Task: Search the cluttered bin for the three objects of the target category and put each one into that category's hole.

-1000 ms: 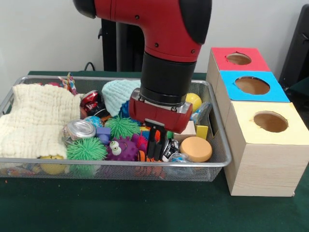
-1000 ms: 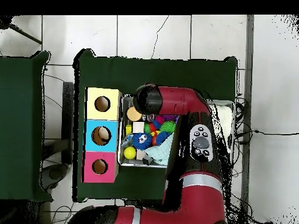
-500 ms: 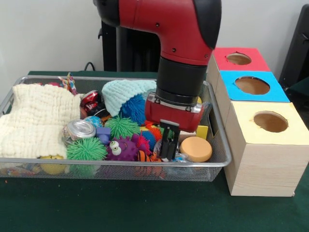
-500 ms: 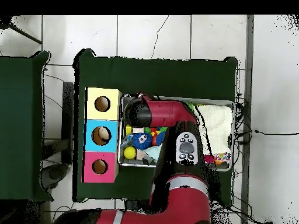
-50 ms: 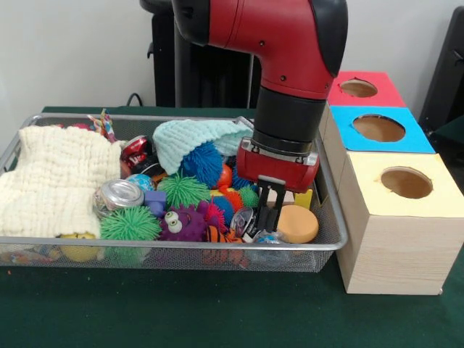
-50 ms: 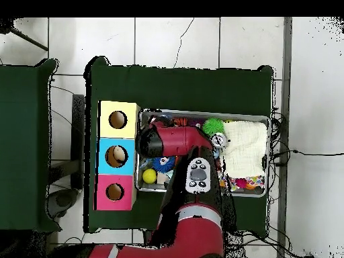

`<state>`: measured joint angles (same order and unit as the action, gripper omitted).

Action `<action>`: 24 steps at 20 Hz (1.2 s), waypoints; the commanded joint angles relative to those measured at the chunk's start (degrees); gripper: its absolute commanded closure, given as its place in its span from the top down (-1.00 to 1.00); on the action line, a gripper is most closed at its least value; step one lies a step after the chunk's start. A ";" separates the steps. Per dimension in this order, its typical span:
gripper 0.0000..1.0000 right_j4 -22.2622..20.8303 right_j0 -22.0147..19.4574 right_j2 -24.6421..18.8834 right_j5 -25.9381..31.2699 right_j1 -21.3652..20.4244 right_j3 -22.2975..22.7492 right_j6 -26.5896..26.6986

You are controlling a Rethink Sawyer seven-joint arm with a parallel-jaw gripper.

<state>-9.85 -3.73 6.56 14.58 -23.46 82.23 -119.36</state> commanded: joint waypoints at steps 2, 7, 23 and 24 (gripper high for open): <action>-1.00 0.21 -2.26 -0.32 -2.44 -1.40 8.40 -8.36; -1.00 0.13 -6.00 -2.84 1.46 -5.91 9.83 -4.29; -1.00 0.45 -1.95 1.29 2.08 -5.72 8.51 -8.49; -1.00 0.47 -1.04 2.19 1.26 -4.63 8.09 -9.18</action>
<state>-9.88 -8.56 8.05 15.00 -32.75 87.80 -119.36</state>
